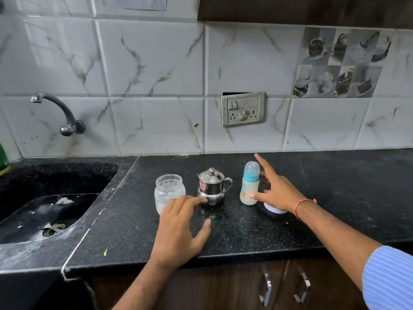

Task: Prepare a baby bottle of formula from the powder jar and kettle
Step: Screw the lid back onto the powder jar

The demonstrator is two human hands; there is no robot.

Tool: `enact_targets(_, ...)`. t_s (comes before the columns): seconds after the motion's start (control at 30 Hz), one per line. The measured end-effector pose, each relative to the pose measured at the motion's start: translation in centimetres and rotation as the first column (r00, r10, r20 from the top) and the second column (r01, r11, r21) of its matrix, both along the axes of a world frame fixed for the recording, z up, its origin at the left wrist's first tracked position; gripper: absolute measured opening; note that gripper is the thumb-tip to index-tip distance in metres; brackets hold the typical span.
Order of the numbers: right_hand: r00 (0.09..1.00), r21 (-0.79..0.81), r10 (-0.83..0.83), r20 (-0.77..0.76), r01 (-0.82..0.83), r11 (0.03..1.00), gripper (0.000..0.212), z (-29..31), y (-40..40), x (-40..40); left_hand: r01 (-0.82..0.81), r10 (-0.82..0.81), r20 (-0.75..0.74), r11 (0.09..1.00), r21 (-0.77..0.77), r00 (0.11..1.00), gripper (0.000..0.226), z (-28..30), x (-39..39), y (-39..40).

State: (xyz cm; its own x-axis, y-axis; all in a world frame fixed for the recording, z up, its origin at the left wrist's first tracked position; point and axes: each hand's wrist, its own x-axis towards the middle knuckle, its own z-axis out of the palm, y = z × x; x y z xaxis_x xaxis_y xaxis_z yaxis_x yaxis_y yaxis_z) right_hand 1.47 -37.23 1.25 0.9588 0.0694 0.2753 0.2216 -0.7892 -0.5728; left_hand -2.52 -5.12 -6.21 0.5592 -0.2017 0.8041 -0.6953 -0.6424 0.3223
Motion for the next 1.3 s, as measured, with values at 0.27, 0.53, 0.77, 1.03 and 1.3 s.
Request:
enact_targets(0.27, 0.971, -0.288, -0.187, -0.149, 0.139, 0.947, 0.132, -0.9, -4.0, -2.0, -0.371, -0.020, -0.580, 0.751, -0.546, 0.814, 0.139, 0.5, 2.6, 2.4)
enact_targets(0.53, 0.974, -0.179, -0.182, -0.133, 0.157, 0.971, 0.113, -3.6, -5.7, -3.7, -0.329, -0.011, -0.667, 0.864, -0.381, 0.745, 0.116, 0.0, 3.8, 2.4)
enact_targets(0.77, 0.996, -0.091, 0.007, -0.086, -0.015, 0.996, 0.109, -3.3, -2.1, -6.3, -0.098, -0.123, -0.712, 0.960, -0.261, 0.691, 0.081, 0.0, 1.8, 1.7)
enact_targets(1.03, 0.975, -0.125, 0.218, 0.045, -0.211, 0.969, 0.099, 1.6, 3.4, -6.9, -0.105, -0.027, -0.722, 0.985, -0.138, 0.692, 0.098, 1.0, -1.0, -1.0)
enact_targets(1.3, 0.946, -0.280, 0.323, 0.029, -0.303, 0.911, 0.104, 7.2, 6.9, -4.5, -0.056, 0.045, -0.677, 0.998, 0.006, 0.734, 0.102, 1.5, -0.9, -1.2)
